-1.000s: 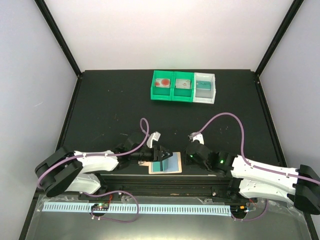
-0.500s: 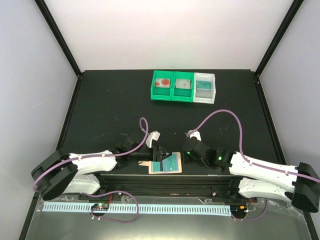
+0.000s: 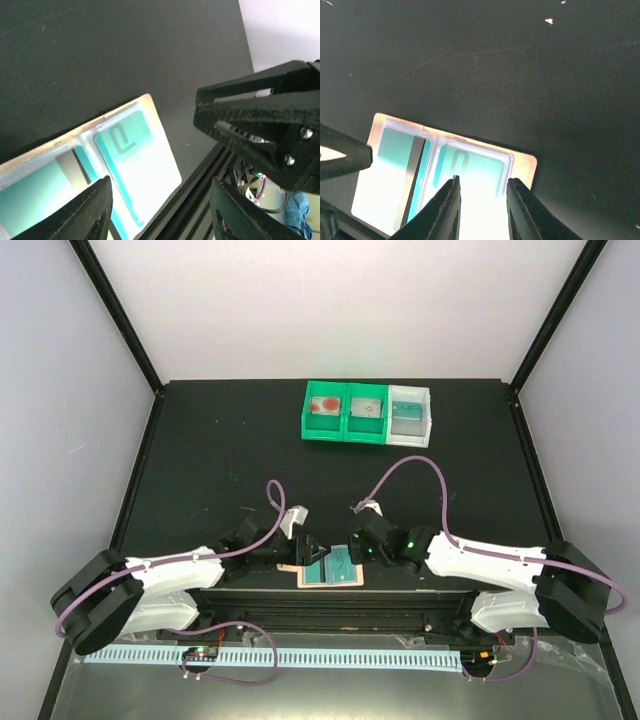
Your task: Take the credit cards out of the card holder
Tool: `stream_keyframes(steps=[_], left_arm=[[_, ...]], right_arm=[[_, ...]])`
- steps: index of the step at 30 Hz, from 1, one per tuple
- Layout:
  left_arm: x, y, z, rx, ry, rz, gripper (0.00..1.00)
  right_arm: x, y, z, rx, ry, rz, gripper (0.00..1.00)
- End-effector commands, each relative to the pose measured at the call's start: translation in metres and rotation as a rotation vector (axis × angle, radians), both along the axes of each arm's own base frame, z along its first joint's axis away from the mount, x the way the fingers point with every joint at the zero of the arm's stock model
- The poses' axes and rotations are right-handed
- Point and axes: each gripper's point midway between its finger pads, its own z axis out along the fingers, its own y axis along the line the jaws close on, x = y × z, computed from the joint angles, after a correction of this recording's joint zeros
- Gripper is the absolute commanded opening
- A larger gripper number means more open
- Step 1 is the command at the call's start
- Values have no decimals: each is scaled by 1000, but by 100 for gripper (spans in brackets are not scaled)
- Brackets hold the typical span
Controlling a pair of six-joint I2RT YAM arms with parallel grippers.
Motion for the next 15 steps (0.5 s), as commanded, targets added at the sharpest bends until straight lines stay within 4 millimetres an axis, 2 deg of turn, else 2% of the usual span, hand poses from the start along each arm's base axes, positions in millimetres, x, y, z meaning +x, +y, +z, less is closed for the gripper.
stream_keyframes(steps=[1,6,11,15], left_arm=[[-6,0,10,-64,7,-29,55],[-12,6,6,-78,25,-17,54],[-12,5,-2,-73,56,-9,52],[-11,3,-8,-85,81,-5,49]], right_arm=[[13,9,5,48,-16,16,28],[11,7,-19,97,72,22,27],[4,17,-27,133,128,56,26],[1,15,-35,125,150,53,25]])
